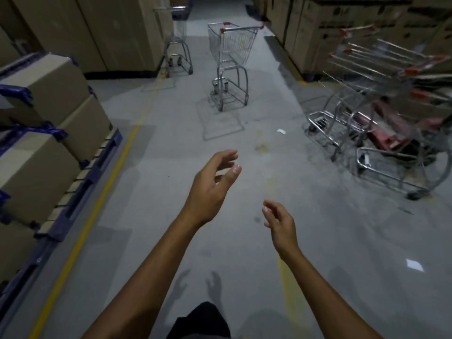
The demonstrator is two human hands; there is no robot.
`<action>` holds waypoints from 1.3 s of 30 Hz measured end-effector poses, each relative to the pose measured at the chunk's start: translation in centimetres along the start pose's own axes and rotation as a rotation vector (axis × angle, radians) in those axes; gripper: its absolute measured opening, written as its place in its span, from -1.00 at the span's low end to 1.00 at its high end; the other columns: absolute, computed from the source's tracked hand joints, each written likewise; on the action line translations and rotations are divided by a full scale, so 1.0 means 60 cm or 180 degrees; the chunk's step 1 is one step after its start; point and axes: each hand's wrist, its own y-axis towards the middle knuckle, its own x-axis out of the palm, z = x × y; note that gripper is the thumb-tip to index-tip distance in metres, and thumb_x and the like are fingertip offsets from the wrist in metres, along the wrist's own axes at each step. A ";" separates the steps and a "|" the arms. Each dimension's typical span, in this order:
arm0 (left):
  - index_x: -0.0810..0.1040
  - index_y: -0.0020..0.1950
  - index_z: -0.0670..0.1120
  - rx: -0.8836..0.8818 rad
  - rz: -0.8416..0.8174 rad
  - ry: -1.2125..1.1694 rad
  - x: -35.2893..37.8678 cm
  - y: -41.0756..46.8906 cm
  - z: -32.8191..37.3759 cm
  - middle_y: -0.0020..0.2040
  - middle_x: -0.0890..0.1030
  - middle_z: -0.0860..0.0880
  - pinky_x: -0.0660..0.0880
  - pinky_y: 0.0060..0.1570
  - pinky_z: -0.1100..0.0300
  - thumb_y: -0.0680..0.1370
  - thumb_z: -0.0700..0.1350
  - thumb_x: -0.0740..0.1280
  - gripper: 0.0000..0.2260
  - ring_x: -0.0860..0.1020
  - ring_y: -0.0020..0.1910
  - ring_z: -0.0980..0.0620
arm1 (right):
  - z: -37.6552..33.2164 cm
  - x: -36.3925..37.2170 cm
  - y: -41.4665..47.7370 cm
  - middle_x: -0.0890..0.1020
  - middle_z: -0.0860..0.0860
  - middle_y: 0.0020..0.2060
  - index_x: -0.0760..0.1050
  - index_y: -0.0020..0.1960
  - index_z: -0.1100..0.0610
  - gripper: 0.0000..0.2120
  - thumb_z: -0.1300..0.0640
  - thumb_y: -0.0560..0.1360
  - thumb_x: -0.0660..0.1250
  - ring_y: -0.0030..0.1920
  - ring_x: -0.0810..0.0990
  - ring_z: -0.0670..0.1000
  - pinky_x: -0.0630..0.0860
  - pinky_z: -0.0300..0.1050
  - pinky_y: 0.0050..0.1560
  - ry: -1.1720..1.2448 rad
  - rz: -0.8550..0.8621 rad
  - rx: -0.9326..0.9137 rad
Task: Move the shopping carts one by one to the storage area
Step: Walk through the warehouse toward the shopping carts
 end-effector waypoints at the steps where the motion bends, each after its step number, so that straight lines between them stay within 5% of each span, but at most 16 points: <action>1: 0.46 0.30 0.15 0.0116 0.0028 -0.0007 -0.005 0.041 0.001 0.29 0.57 0.06 0.50 0.24 0.15 0.53 0.23 0.24 -0.62 0.53 0.29 0.15 | 0.012 0.004 0.043 0.65 -0.12 0.13 0.57 0.22 -0.04 -0.45 -0.35 0.38 0.32 0.16 0.61 -0.07 0.57 0.22 0.19 -0.0076 -0.0047 0.0028; 5: 0.46 0.32 0.12 0.0345 0.0182 0.0028 -0.022 0.208 -0.056 0.29 0.57 0.04 0.50 0.23 0.12 0.55 0.19 0.24 -0.63 0.53 0.29 0.11 | 0.041 0.038 0.224 0.63 -0.10 0.13 0.55 0.22 -0.03 -0.39 -0.42 0.34 0.35 0.16 0.61 -0.04 0.58 0.20 0.19 -0.0209 -0.0102 0.0170; 8: 0.48 0.28 0.18 0.0245 0.0271 -0.0041 -0.035 0.351 -0.152 0.26 0.59 0.04 0.50 0.23 0.08 0.54 0.20 0.25 -0.67 0.54 0.27 0.11 | 0.035 0.081 0.390 0.62 -0.03 0.17 0.54 0.25 0.04 -0.69 -0.06 0.57 0.37 0.22 0.58 0.04 0.60 0.13 0.17 -0.0077 -0.0177 0.0113; 14: 0.53 0.21 0.15 -0.0738 0.0281 0.0072 -0.058 0.654 -0.380 0.17 0.61 0.11 0.52 0.24 0.03 0.55 0.20 0.30 -0.72 0.56 0.19 0.13 | -0.130 0.178 0.708 0.63 0.02 0.15 0.56 0.15 -0.03 -0.86 0.10 0.60 0.36 0.23 0.59 0.07 0.57 -0.15 -0.06 0.0343 -0.0017 -0.0255; 20: 0.56 0.11 0.03 -0.1827 -0.0227 0.0409 -0.077 0.848 -0.564 0.08 0.61 0.03 0.48 0.08 0.10 0.63 0.14 0.27 -0.78 0.58 0.15 -0.03 | -0.363 0.217 0.908 0.63 0.00 0.20 0.54 0.21 0.01 -0.65 -0.10 0.48 0.32 0.19 0.60 0.05 0.60 -0.13 -0.02 0.0692 -0.0118 -0.1158; 25: 0.54 0.17 -0.02 -0.2079 -0.0443 0.0657 -0.081 1.012 -0.687 0.13 0.60 -0.02 0.48 0.12 0.06 0.61 0.19 0.25 -0.68 0.58 0.14 -0.04 | -0.402 0.229 1.112 0.62 0.00 0.22 0.52 0.26 0.05 -0.59 -0.11 0.49 0.28 0.19 0.60 0.08 0.60 -0.09 0.01 0.0718 -0.0121 -0.1461; 31: 0.52 0.27 -0.03 -0.1658 -0.0119 0.0563 -0.044 1.353 -0.740 0.10 0.59 -0.02 0.46 0.02 0.16 0.62 0.16 0.27 -0.65 0.57 0.10 -0.03 | -0.303 0.245 1.463 0.63 -0.12 0.19 0.53 0.22 -0.11 -0.61 -0.20 0.44 0.31 0.20 0.60 -0.03 0.60 0.03 0.08 0.0460 0.0039 -0.0973; 34: 0.50 0.31 -0.04 -0.1198 0.0012 0.0450 -0.025 1.554 -0.689 0.14 0.58 0.00 0.46 0.07 0.23 0.63 0.07 0.28 -0.69 0.55 0.10 0.08 | -0.253 0.242 1.645 0.65 -0.18 0.13 0.55 0.14 -0.18 -0.64 -0.27 0.40 0.34 0.17 0.61 -0.08 0.54 0.23 0.23 0.0258 0.0048 -0.0539; 39: 0.47 0.34 0.06 -0.0269 0.0101 0.0369 -0.017 1.817 -0.589 0.20 0.57 0.15 0.45 0.15 0.38 0.59 0.13 0.27 -0.65 0.53 0.18 0.30 | -0.207 0.228 1.873 0.64 -0.12 0.13 0.54 0.18 -0.09 -0.55 -0.28 0.37 0.36 0.15 0.62 -0.07 0.53 0.23 0.24 -0.0038 -0.0092 0.0137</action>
